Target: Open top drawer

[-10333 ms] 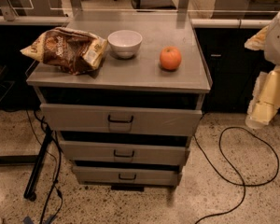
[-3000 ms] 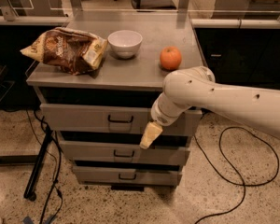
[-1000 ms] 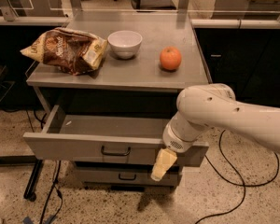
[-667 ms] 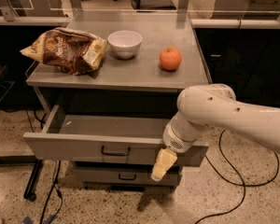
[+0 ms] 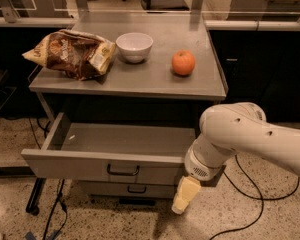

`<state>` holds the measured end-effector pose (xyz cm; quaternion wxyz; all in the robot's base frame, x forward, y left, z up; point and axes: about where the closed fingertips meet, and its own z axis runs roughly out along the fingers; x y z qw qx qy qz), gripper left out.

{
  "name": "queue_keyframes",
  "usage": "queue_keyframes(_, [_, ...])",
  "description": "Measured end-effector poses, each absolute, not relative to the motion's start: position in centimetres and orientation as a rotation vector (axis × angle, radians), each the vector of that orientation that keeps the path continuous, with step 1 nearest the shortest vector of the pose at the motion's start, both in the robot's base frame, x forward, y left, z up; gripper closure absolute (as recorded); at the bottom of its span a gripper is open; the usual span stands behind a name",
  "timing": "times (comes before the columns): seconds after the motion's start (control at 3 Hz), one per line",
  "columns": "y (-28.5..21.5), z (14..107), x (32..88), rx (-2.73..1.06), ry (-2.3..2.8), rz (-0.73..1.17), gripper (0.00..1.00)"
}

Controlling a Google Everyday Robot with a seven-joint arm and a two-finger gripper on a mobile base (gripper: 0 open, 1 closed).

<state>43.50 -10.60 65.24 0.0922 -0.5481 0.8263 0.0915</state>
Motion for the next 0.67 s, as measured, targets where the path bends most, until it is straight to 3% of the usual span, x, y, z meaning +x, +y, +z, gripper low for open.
queue_keyframes(0.33, [-13.73,66.55,37.83,-1.566,2.531,0.262,0.0])
queue_keyframes(0.67, [-13.73,66.55,37.83,-1.566,2.531,0.262,0.0])
